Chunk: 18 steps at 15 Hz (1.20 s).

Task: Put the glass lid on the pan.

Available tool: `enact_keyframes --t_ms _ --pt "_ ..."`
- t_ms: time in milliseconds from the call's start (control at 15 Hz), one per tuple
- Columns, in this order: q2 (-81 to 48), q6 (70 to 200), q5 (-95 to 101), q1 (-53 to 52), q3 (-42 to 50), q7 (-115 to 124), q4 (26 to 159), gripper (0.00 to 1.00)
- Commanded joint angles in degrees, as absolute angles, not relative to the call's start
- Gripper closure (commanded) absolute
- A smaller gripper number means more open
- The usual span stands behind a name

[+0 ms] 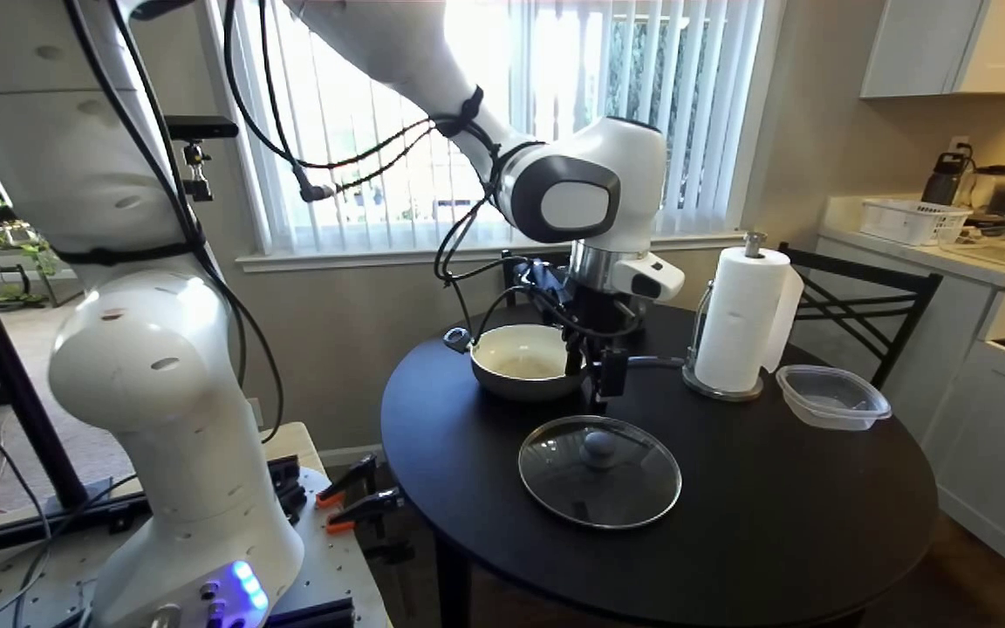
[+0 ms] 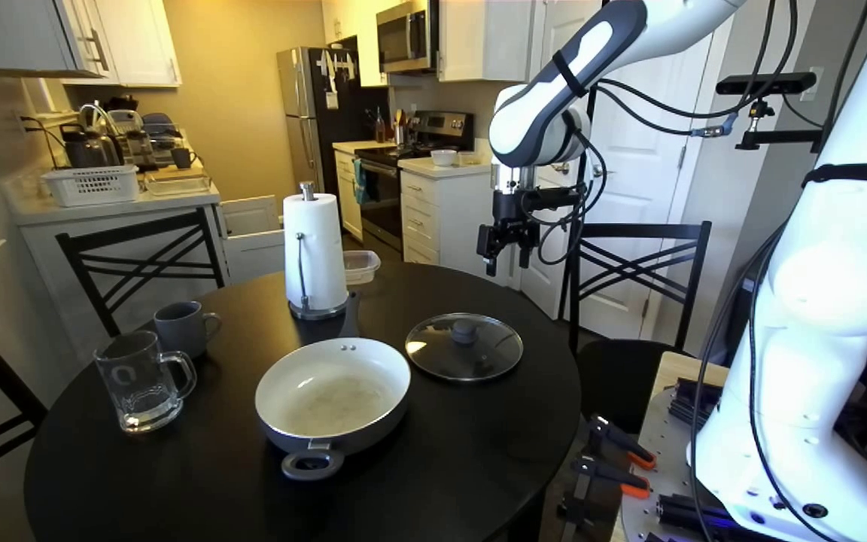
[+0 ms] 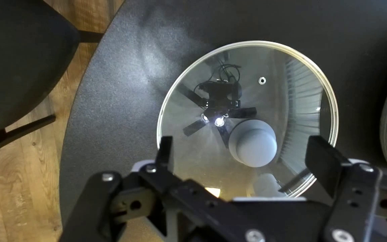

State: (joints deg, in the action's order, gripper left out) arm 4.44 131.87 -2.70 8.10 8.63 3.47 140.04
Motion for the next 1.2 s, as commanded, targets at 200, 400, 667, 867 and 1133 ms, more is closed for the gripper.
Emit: enact_keyframes --t_ms 200,400,667,867,1133 --pt "4.4 131.8 -2.7 8.2 8.5 3.5 140.0 0.00" --pt "2.0 131.9 -4.0 7.9 8.3 3.2 138.8 0.00" --pt "-6.4 133.4 -7.1 7.1 7.5 2.5 134.9 0.00" --pt "-12.7 132.3 -5.1 6.7 6.9 3.6 130.2 0.00" --pt "-18.4 131.0 -2.6 6.3 6.9 3.8 125.4 0.00"
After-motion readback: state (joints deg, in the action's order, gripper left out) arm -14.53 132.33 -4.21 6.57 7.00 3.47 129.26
